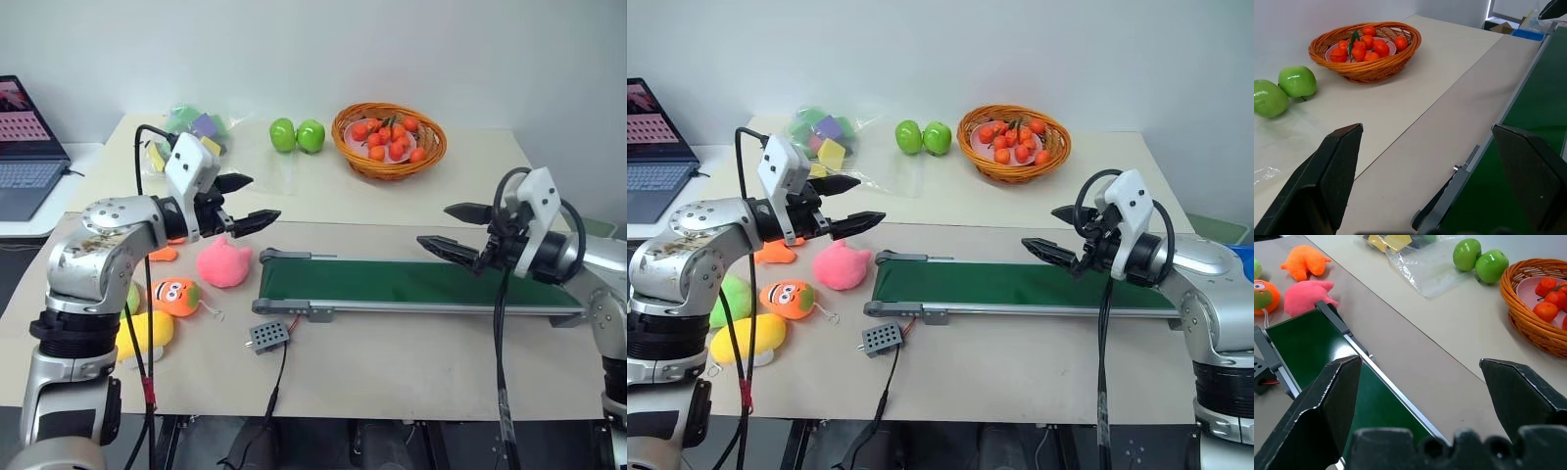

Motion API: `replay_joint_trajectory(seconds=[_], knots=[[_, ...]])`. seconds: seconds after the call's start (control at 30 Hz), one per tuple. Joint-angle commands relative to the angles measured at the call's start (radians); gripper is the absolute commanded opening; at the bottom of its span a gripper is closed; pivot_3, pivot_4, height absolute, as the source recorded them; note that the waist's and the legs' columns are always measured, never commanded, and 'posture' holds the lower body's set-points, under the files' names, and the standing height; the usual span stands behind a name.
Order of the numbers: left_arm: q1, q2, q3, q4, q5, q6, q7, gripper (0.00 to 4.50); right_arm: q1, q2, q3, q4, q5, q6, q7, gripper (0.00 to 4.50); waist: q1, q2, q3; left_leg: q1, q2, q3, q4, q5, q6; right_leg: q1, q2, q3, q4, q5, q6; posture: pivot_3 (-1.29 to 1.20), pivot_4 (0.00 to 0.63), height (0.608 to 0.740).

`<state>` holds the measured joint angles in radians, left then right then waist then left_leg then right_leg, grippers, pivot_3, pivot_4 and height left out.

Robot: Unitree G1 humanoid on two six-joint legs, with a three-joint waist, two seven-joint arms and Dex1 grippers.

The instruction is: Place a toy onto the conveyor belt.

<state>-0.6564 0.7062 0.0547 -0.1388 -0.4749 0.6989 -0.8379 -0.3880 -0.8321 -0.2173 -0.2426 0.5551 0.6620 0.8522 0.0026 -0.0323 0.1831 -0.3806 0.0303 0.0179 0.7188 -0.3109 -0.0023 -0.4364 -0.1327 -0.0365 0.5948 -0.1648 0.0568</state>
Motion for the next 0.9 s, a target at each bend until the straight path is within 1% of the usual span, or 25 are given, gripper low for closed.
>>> replay_joint_trajectory(seconds=[0.03,0.2,0.3,0.37,0.47,0.57,0.67,0.73,0.8,0.9], knots=[[-0.005,0.022,0.016,-0.01,-0.002,-0.025,-0.023,4.48,-0.04,-0.013,-0.01,0.001,-0.003,-0.03,0.012,4.5,0.0,0.0,0.0,0.0,0.0,0.0,0.0,0.0,0.0,0.0,0.0,0.0,0.0,0.0,0.0,0.0,0.15,0.738],[0.003,0.027,0.088,-0.001,-0.053,0.008,-0.024,4.48,-0.114,-0.008,0.04,0.042,-0.022,-0.05,0.042,4.5,-0.007,0.0,0.0,0.001,0.0,0.0,0.0,0.0,0.0,0.0,0.0,0.0,0.0,0.0,0.0,0.0,0.15,0.738],[0.016,0.038,0.144,-0.014,-0.123,0.074,-0.027,4.48,-0.169,-0.003,0.08,0.075,-0.038,-0.065,0.073,4.5,-0.011,0.0,0.0,0.001,0.0,0.0,-0.001,0.0,0.0,0.0,0.0,0.0,0.0,0.0,0.0,0.0,0.15,0.738],[0.052,0.081,0.175,-0.02,-0.129,0.088,-0.048,4.48,-0.229,0.007,0.119,0.114,-0.051,-0.085,0.106,4.5,-0.018,0.0,0.0,0.0,0.0,0.0,-0.001,0.0,-0.001,0.0,0.0,0.0,0.0,0.0,0.0,0.0,0.15,0.738],[0.088,0.151,0.261,-0.01,-0.148,0.098,-0.058,4.48,-0.319,0.043,0.17,0.171,-0.054,-0.112,0.16,4.5,-0.028,0.0,0.0,0.001,0.001,0.001,-0.002,0.0,0.0,-0.001,0.0,0.0,0.0,0.0,0.0,0.0,0.15,0.738],[0.116,0.196,0.32,-0.005,-0.15,0.1,-0.05,4.48,-0.372,0.077,0.197,0.203,-0.047,-0.116,0.209,4.5,-0.025,0.0,0.0,0.001,0.002,0.0,-0.004,0.001,-0.001,-0.002,0.001,0.0,0.0,0.0,0.0,0.0,0.15,0.738],[0.203,0.25,0.408,0.011,-0.116,0.091,-0.033,4.48,-0.412,0.118,0.227,0.22,-0.016,-0.099,0.279,4.5,-0.021,0.0,0.0,0.001,0.002,0.0,-0.004,0.001,-0.001,-0.002,0.001,0.0,0.0,0.0,0.0,0.0,0.15,0.738],[0.274,0.272,0.481,0.004,-0.098,0.099,-0.005,4.48,-0.425,0.143,0.253,0.219,0.013,-0.073,0.341,4.5,-0.021,0.001,0.0,0.001,0.002,0.0,-0.004,0.003,-0.005,-0.002,0.001,0.0,0.0,0.0,0.0,0.0,0.15,0.738],[0.332,0.277,0.544,-0.015,-0.09,0.114,0.029,4.48,-0.435,0.157,0.286,0.221,0.027,-0.054,0.396,4.5,-0.021,0.001,0.0,0.001,0.002,0.0,-0.005,0.003,-0.005,-0.003,0.001,0.0,0.0,0.0,0.0,0.0,0.15,0.738],[0.408,0.276,0.616,-0.03,-0.062,0.119,0.085,4.48,-0.448,0.162,0.35,0.241,0.004,-0.06,0.469,4.5,-0.017,0.001,0.0,0.0,0.002,0.0,-0.004,0.003,-0.005,-0.003,0.001,0.0,0.0,0.0,0.0,0.0,0.15,0.738]])
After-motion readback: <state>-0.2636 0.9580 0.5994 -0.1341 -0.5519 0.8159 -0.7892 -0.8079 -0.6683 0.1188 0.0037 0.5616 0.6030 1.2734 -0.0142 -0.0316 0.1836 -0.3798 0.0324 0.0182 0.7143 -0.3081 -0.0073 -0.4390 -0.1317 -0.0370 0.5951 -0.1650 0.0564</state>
